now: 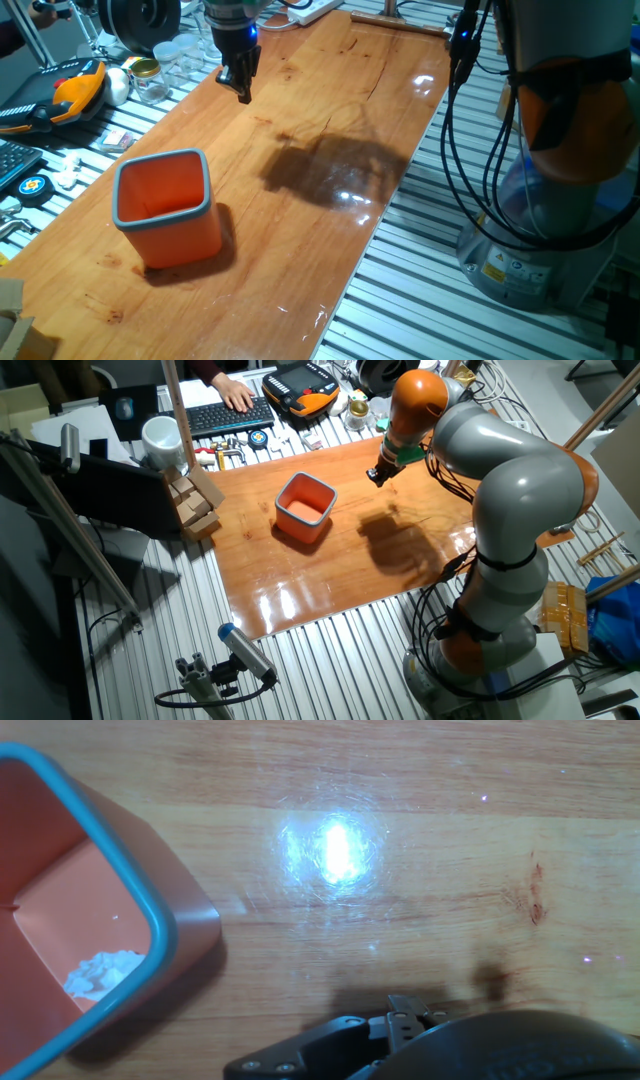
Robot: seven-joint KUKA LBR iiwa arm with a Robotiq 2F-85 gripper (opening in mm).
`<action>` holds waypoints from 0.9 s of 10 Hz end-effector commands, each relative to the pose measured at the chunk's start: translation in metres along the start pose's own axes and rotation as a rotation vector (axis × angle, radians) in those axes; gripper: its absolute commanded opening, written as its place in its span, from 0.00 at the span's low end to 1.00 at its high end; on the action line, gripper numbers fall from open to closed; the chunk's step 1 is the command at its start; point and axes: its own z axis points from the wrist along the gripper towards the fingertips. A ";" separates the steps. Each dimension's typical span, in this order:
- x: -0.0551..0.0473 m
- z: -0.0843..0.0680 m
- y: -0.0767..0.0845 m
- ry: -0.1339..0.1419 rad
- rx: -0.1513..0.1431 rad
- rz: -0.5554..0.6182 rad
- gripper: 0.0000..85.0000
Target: Put the garbage in the trash can
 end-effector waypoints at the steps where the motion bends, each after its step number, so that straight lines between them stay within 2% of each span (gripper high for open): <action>1: 0.000 0.000 0.000 -0.001 0.000 0.000 0.00; 9: 0.000 0.002 0.000 -0.002 0.002 0.002 0.00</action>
